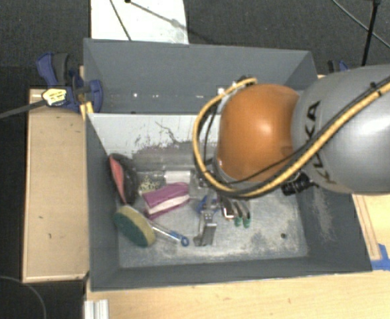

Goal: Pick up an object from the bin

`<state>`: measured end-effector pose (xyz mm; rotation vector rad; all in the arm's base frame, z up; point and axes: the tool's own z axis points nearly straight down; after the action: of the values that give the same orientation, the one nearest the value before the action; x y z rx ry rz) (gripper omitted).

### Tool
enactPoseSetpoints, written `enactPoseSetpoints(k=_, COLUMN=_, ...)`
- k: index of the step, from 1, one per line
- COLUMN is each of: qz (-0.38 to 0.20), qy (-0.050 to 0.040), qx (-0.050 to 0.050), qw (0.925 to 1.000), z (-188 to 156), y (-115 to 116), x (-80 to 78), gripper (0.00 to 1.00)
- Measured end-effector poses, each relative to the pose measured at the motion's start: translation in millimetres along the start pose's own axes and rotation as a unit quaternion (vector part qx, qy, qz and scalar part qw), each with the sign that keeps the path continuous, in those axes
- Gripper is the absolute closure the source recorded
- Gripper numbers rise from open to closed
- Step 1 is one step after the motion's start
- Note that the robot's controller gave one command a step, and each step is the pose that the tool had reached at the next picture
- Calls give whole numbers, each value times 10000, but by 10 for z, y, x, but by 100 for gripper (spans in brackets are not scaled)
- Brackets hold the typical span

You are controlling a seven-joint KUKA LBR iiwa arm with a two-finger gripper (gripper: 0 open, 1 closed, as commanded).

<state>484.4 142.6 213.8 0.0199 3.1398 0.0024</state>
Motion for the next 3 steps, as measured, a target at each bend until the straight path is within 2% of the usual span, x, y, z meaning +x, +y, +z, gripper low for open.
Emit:
enactPoseSetpoints(k=1, qz=-436, qy=10, qx=9, qw=9990, z=893, y=-86, x=-610, gripper=0)
enactPoseSetpoints(k=2, qz=80, qy=-25, qx=-9, qw=10000, z=1432, y=-462, x=-963, gripper=0)
enactPoseSetpoints(k=3, qz=125, qy=-14, qx=-8, qw=9999, z=1421, y=100, x=-907, gripper=0)
